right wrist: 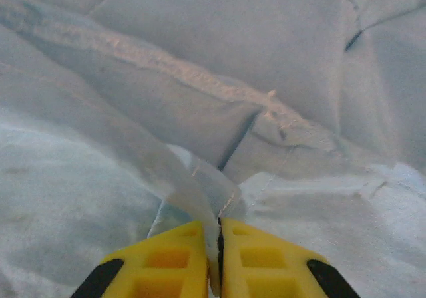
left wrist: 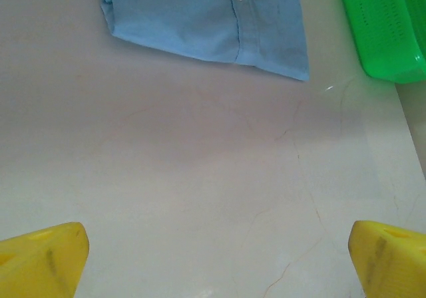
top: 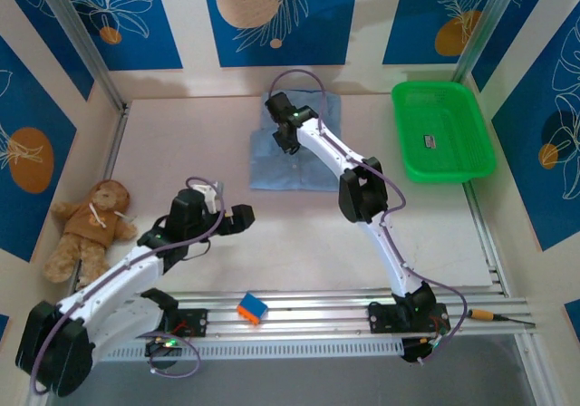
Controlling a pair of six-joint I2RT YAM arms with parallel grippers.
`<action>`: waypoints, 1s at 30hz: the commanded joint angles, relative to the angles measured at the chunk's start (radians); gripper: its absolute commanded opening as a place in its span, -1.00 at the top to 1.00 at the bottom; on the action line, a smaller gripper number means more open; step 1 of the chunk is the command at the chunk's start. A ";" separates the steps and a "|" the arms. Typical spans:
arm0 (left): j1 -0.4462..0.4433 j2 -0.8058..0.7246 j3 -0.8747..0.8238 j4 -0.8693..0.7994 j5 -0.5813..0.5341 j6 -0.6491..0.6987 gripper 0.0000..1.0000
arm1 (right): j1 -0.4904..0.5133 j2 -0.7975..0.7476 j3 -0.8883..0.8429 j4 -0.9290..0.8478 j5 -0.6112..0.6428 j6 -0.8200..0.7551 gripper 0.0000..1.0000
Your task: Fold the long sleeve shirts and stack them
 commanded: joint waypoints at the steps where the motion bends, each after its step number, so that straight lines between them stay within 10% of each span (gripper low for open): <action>1: -0.022 0.081 0.009 0.137 -0.024 -0.101 -1.00 | -0.023 0.011 0.058 -0.011 -0.007 0.026 0.36; 18: -0.022 0.623 0.337 0.183 -0.069 -0.174 -0.85 | -0.258 -0.473 -0.754 0.230 -0.343 0.325 0.03; 30: -0.016 0.742 0.416 0.192 -0.091 -0.155 -0.77 | -0.366 -0.426 -0.795 0.400 -0.690 0.396 0.03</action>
